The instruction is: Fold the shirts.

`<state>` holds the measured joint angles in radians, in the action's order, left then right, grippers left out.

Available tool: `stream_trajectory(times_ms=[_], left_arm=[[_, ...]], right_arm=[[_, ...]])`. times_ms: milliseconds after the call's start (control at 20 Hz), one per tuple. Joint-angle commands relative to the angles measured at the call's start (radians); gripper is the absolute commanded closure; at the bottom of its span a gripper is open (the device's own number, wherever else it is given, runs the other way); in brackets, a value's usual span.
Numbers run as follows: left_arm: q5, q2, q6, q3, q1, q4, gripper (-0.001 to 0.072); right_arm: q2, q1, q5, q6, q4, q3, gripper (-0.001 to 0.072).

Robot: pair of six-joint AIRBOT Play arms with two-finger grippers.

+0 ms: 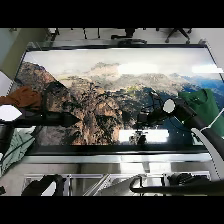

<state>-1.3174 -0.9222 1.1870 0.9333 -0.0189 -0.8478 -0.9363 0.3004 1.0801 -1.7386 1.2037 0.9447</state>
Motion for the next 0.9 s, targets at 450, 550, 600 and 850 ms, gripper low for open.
stream_trajectory(times_ms=[450,550,600,850], left_arm=[[0.235,-0.387,0.227,0.553,0.233,-0.731,0.0000],[0.284,-0.528,0.213,0.637,0.298,-0.732,0.0000],[0.302,-0.598,0.189,0.677,0.322,-0.732,0.0000],[0.244,-0.934,0.156,0.851,0.406,-0.829,0.0000]], right_arm=[[0.001,0.001,0.000,0.000,0.000,0.000,0.0692],[0.001,0.001,0.000,0.000,0.000,0.000,0.0692],[0.001,0.001,0.000,0.000,0.000,0.000,0.0691],[0.001,0.001,-0.008,0.000,0.000,0.000,0.0691]])
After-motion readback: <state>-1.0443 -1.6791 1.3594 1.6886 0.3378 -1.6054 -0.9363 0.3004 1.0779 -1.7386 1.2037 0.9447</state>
